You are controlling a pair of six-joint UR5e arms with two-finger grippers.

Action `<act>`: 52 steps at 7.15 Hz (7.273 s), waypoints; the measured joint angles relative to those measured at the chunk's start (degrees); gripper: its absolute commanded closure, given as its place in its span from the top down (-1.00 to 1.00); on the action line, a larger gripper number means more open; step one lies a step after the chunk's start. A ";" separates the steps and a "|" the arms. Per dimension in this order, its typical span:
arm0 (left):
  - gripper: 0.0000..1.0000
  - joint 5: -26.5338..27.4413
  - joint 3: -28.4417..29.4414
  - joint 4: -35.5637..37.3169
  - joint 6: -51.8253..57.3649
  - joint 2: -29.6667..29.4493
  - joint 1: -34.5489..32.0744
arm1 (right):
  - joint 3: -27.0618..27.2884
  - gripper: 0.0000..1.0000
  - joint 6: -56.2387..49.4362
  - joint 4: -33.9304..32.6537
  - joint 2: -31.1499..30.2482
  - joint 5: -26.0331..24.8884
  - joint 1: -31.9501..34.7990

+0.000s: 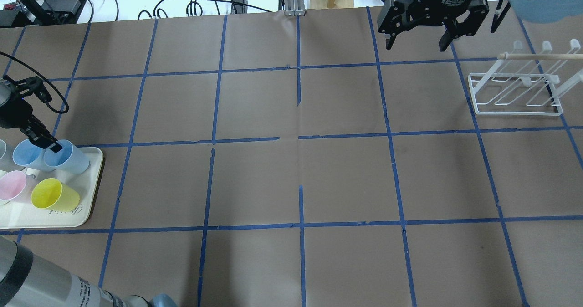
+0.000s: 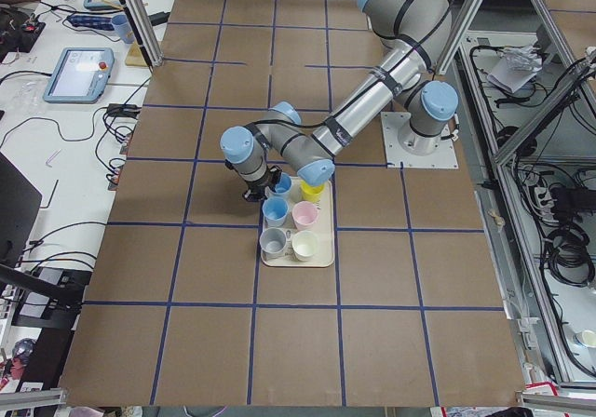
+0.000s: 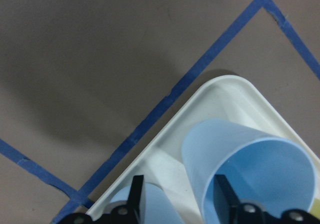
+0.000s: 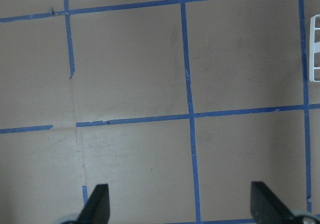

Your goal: Transfer IKEA cup to right arm and place on rack

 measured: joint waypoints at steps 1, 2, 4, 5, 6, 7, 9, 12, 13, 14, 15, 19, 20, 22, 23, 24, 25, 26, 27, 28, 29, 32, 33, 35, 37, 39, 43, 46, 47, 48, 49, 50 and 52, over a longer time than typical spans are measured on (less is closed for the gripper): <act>-1.00 -0.03 -0.02 -0.39 -0.01 0.15 -0.13 | 0.00 1.00 0.00 0.02 -0.01 0.00 0.00; -1.00 -0.11 0.12 -1.33 -0.07 0.61 -0.35 | 0.00 1.00 0.00 0.06 0.02 0.00 0.00; -1.00 -0.78 0.99 -4.66 -0.45 2.28 -1.35 | 0.00 1.00 0.00 0.03 0.03 0.00 0.00; -1.00 -2.40 1.52 -6.75 -0.81 3.67 -2.21 | 0.00 1.00 0.00 -0.01 0.02 0.00 0.00; -1.00 -5.50 2.60 -9.85 -2.19 5.24 -3.29 | 0.00 1.00 0.00 -0.10 0.01 0.08 0.03; -1.00 -10.29 3.91 -14.18 -5.45 6.81 -4.73 | 0.00 1.00 0.00 -0.17 0.00 0.24 0.06; -1.00 -22.62 5.03 -22.99 -14.68 9.48 -8.39 | 0.00 1.00 0.00 -0.21 0.04 0.34 0.08; -1.00 -42.60 4.05 -29.18 -34.35 12.12 -15.82 | 0.00 1.00 0.00 -0.25 0.05 0.31 0.09; -1.00 -48.91 3.26 -30.17 -39.63 12.83 -17.96 | 0.00 1.00 -0.06 -0.26 0.07 0.42 -0.03; -1.00 -55.34 2.39 -30.84 -44.89 13.74 -20.29 | -0.05 1.00 -0.24 -0.26 0.13 1.25 -0.83; -1.00 -61.55 1.67 -31.10 -50.07 14.60 -23.30 | -0.09 1.00 -0.57 0.16 0.16 4.85 -3.38; -1.00 -82.97 -4.43 -30.65 -55.94 15.77 -31.74 | 0.02 1.00 -9.22 16.67 -0.11 38.55 -17.13; -1.00 -85.57 -5.31 -30.48 -56.01 16.04 -33.41 | 0.11 1.00 -9.75 17.58 -0.23 43.77 -17.56; -1.00 -88.51 -5.63 -30.38 -56.04 16.39 -36.34 | 0.72 1.00 -12.31 18.28 -0.44 51.55 -17.72; -1.00 -90.37 -5.63 -30.38 -56.03 16.59 -37.67 | 1.86 1.00 -15.02 18.71 -0.61 54.64 -17.75; -1.00 -91.67 -5.52 -30.36 -56.02 16.80 -39.16 | 3.53 1.00 -17.18 19.11 -1.25 56.42 -17.74; -1.00 -92.67 -5.35 -30.32 -56.02 16.69 -40.45 | 5.55 1.00 -18.15 19.38 -2.58 57.90 -17.67; -1.00 -93.58 -5.21 -30.04 -56.02 16.27 -41.30 | 7.86 1.00 -18.44 19.52 -4.27 59.99 -17.57; -1.00 -94.16 -5.24 -29.62 -56.02 15.92 -41.70 | 9.80 1.00 -18.42 19.57 -5.68 61.66 -17.52; -1.00 -94.41 -5.38 -29.40 -56.02 15.91 -41.90 | 10.93 1.00 -18.22 19.59 -6.53 62.47 -17.50; -1.00 -94.54 -5.55 -29.30 -56.02 15.91 -42.02 | 11.38 1.00 -17.95 19.60 -6.98 62.82 -17.42; -1.00 -97.57 -5.62 -28.81 -56.02 15.38 -43.28 | 11.60 1.00 -15.42 21.48 -7.13 63.04 -17.33; -1.00 -98.04 -5.64 -28.69 -56.02 15.30 -43.58 | 11.59 1.00 -12.87 22.24 -7.04 63.01 -17.32; -1.00 -98.27 -5.70 -28.59 -56.02 14.81 -43.71 | 11.55 1.00 -9.92 22.67 -7.22 63.14 -17.31; -1.00 -98.28 -5.79 -28.64 -56.02 14.31 -43.76 | 11.53 1.00 -9.60 22.68 -7.18 64.39 -17.34; -1.00 -98.29 -5.89 -28.81 -56.04 14.12 -43.80 | 11.62 1.00 -10.21 22.11 -6.77 67.23 -17.46; -1.00 -98.33 -5.93 -29.27 -56.11 14.12 -44.08 | 12.15 1.00 -11.72 21.89 -6.23 68.55 -17.66; -1.00 -98.37 -5.85 -29.20 -56.11 14.10 -44.08 | 14.16 0.89 -10.91 21.93 -6.32 68.23 -17.67; -1.00 -98.37 -5.84 -29.17 -56.11 14.12 -44.08 | 14.14 0.86 -10.72 21.99 -6.40 68.15 -17.67; -1.00 -98.37 -5.84 -29.14 -56.11 14.12 -44.08 | 14.14 0.77 -10.69 22.01 -6.44 68.17 -17.67; -1.00 -98.37 -5.84 -29.12 -56.11 14.12 -44.08 | 14.14 0.67 -10.72 22.04 -6.52 68.23 -17.67; -1.00 -98.36 -5.83 -29.11 -56.13 14.13 -44.06 | 14.13 0.63 -10.77 22.04 -6.58 68.34 -17.67; -0.67 -98.33 -5.84 -29.13 -56.28 14.12 -44.01 | 13.98 0.29 -10.83 21.98 -6.66 68.45 -17.73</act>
